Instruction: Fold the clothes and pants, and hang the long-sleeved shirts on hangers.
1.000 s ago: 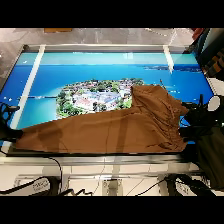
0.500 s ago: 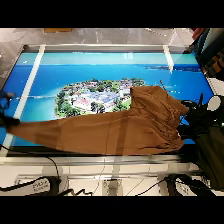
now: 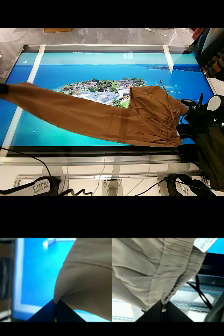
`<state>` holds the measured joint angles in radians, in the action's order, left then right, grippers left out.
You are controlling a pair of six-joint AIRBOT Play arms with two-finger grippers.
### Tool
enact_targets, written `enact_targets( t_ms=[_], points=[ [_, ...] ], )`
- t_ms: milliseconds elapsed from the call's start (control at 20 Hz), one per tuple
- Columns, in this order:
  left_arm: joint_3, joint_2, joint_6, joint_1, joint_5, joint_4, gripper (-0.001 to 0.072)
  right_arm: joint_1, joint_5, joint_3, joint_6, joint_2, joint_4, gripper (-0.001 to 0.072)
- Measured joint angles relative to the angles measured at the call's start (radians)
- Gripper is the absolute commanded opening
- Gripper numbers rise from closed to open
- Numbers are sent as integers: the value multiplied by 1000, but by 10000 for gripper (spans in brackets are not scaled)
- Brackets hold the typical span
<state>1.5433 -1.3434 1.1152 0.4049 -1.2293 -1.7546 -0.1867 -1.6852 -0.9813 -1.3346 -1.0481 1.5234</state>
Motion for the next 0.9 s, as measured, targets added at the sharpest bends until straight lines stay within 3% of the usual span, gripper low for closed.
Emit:
enact_targets(
  t_ms=[200,450,900],
  points=[
    [-244,2,-24,92,-37,24,13,0,-21,0,0,0,1,25],
    [-531,3,-103,164,19,-37,12,0,-87,0,0,0,2,25],
    [-634,3,-132,193,134,-193,12,0,-147,0,1,0,63,24]
  ],
)
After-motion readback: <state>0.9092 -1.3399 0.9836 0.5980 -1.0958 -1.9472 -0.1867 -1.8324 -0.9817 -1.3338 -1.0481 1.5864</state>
